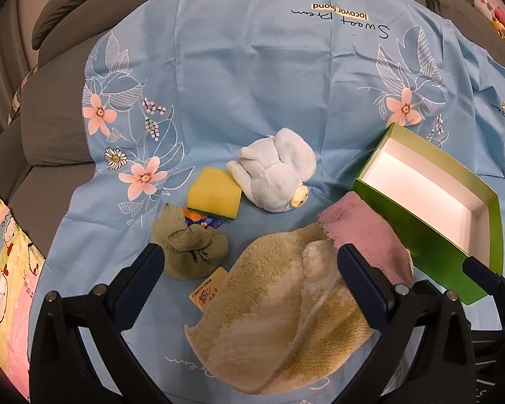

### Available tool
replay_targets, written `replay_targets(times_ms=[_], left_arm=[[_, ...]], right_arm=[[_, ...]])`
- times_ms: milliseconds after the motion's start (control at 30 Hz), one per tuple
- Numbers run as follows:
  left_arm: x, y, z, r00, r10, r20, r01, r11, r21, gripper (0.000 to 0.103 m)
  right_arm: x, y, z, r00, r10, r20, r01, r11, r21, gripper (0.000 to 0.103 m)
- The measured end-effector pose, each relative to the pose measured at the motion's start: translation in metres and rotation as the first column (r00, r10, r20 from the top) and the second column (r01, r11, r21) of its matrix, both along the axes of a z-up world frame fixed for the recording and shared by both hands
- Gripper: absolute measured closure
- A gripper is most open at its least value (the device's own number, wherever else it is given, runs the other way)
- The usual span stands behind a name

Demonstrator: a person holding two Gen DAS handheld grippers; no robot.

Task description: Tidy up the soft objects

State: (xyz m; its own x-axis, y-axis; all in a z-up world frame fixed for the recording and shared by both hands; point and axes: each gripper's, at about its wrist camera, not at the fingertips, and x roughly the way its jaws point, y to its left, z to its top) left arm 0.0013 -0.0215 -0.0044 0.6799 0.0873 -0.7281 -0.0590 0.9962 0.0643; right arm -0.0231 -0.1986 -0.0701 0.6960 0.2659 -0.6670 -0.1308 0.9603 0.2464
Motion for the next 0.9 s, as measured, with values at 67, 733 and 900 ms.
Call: replay_targets(times_ms=[67, 733, 900], left_arm=[[0.0000, 0.0000, -0.0002, 1.000, 0.000, 0.000, 0.000, 1.000, 0.000, 0.001], [0.0001, 0.0001, -0.0003, 1.000, 0.000, 0.002, 0.000, 1.000, 0.001, 0.001], [0.0001, 0.0029, 0.0010, 1.000, -0.011, 0.002, 0.011, 0.999, -0.043, 0.001]], right_arm=[[0.0002, -0.0001, 0.0003, 1.000, 0.000, 0.001, 0.000, 1.000, -0.001, 0.000], [-0.0004, -0.0002, 0.0004, 1.000, 0.002, 0.001, -0.002, 1.000, 0.001, 0.000], [-0.0010, -0.0005, 0.0002, 1.000, 0.001, 0.002, -0.001, 1.000, 0.002, 0.000]])
